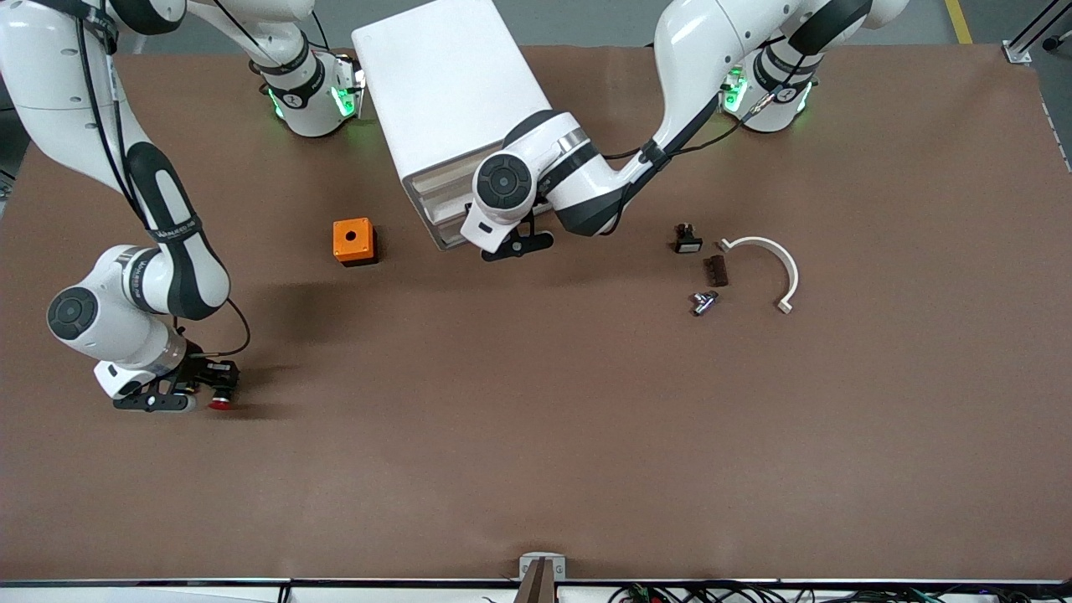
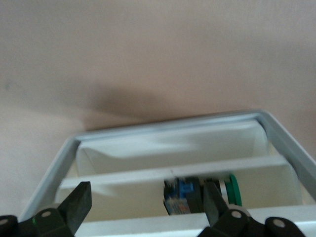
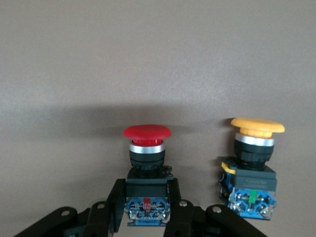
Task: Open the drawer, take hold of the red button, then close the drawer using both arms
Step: 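Lower the red button beside the yellow button with the right gripper, then open the right gripper and withdraw while the left gripper draws back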
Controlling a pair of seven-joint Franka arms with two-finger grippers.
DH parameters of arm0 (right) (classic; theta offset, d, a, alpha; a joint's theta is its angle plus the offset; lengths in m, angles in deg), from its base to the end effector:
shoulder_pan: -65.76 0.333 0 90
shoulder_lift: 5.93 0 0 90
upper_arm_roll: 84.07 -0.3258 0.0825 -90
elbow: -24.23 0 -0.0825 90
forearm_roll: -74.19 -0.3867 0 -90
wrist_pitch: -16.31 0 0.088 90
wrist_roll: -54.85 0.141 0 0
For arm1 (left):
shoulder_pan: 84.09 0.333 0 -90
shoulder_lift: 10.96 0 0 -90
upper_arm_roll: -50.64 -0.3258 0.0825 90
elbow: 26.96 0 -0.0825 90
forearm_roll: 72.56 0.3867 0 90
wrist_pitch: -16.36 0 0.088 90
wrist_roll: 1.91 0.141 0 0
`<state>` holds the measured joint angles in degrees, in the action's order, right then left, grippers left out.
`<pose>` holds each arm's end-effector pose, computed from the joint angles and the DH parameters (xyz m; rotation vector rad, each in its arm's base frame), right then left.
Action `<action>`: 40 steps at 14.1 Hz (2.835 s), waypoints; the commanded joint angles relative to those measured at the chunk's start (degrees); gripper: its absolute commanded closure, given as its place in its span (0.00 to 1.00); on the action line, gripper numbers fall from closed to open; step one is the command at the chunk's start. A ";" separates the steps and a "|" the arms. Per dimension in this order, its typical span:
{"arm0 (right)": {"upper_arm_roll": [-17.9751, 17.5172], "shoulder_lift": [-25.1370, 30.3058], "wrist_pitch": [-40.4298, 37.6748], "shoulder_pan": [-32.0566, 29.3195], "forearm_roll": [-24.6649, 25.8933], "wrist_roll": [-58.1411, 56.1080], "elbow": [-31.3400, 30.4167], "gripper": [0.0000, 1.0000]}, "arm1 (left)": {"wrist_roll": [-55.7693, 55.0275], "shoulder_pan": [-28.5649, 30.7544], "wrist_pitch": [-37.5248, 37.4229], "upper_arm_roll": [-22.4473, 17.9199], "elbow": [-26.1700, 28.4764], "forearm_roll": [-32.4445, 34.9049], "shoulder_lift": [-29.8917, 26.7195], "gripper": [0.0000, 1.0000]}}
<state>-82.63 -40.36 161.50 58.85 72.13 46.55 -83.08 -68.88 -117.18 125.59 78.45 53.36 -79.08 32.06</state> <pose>0.6460 -0.0940 0.1672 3.1384 -0.0391 0.0957 0.3857 -0.5951 0.2643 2.9940 0.3618 -0.7155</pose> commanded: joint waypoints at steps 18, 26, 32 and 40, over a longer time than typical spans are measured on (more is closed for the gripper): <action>-0.38 23.60 -22.31 2.69 -0.50 -0.67 -1.41 0.00 | -0.26 15.05 0.02 -0.82 2.30 -2.36 -6.54 0.00; -0.65 34.33 -39.53 2.95 -0.50 1.43 3.60 0.00 | -0.44 24.37 -0.24 -0.47 2.39 6.79 -7.51 0.00; -0.65 36.80 -51.66 3.48 0.29 3.54 12.54 0.00 | -0.09 28.68 -3.91 -0.73 1.16 9.85 -9.87 0.00; -0.74 36.45 -61.69 6.12 0.91 5.66 22.93 0.00 | 33.10 42.30 -25.18 -0.38 1.42 9.87 -23.23 0.00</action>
<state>-83.33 -3.08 102.69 64.71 72.40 51.07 -63.44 -41.92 -77.64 103.28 77.50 52.80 -69.25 12.11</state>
